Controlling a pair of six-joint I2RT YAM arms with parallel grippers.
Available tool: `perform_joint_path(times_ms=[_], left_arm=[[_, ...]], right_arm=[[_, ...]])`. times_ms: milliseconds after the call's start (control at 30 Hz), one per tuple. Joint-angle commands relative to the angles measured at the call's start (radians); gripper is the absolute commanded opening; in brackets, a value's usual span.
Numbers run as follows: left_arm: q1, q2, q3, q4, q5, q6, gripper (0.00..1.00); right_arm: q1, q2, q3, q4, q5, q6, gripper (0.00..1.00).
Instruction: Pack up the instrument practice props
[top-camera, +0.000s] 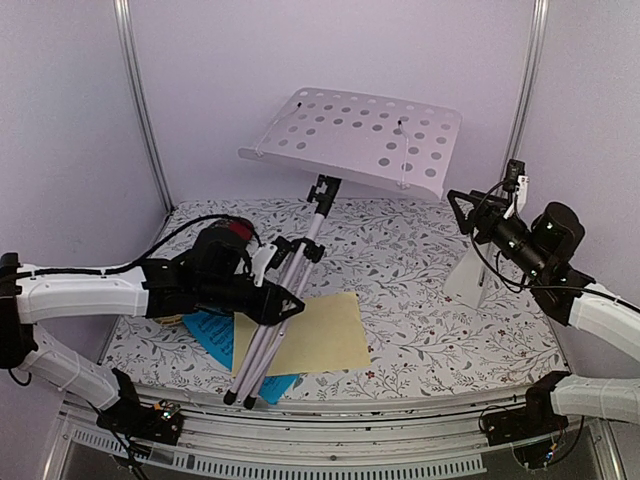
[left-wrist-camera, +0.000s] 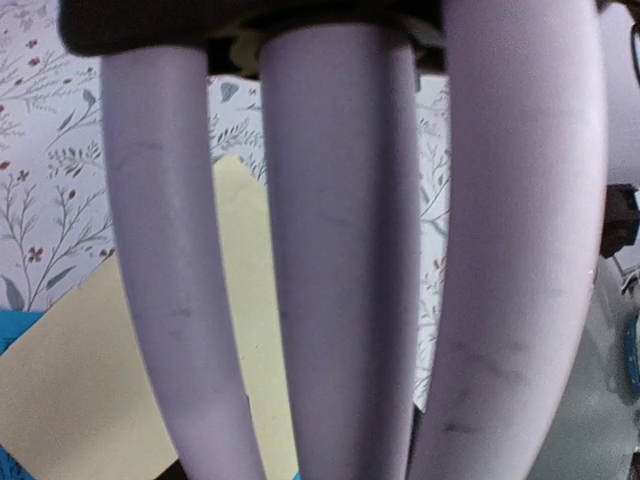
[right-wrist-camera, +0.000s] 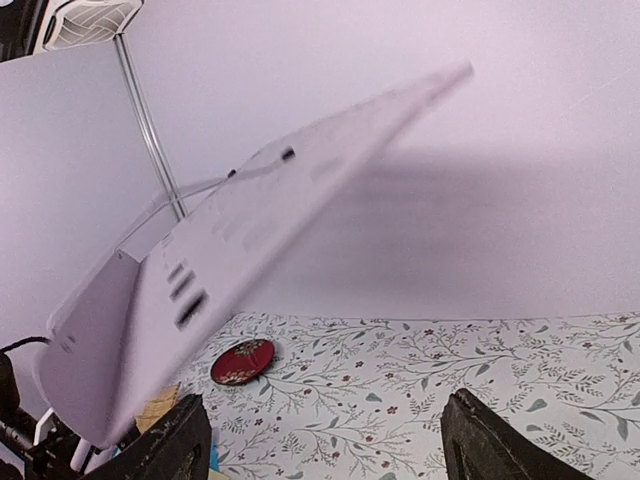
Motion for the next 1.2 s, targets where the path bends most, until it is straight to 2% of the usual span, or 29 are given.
perform_joint_path(times_ms=[0,100,233,500,1033,1167], left_arm=[[0.047,-0.063,0.049,0.105,0.097,0.213,0.00],[0.071,-0.052,0.064,0.032,0.116,0.285,0.00],[0.105,-0.042,0.049,0.013,0.116,0.326,0.00],[0.142,0.103,0.121,-0.084,0.120,0.364,0.00],[0.164,0.312,0.258,-0.165,0.095,0.405,0.00],[0.162,0.359,0.295,-0.165,0.050,0.408,0.08]], right_arm=[[-0.001,-0.102,-0.012,-0.104,0.112,-0.063,0.81],[-0.002,-0.188,-0.008,-0.166,0.166,-0.101,0.81],[-0.002,-0.272,0.007,-0.247,0.252,-0.152,0.82],[-0.001,-0.373,0.022,-0.321,0.305,-0.185,0.83],[-0.001,-0.361,-0.001,-0.343,0.293,-0.160,0.83],[-0.001,-0.356,-0.014,-0.349,0.285,-0.147,0.83]])
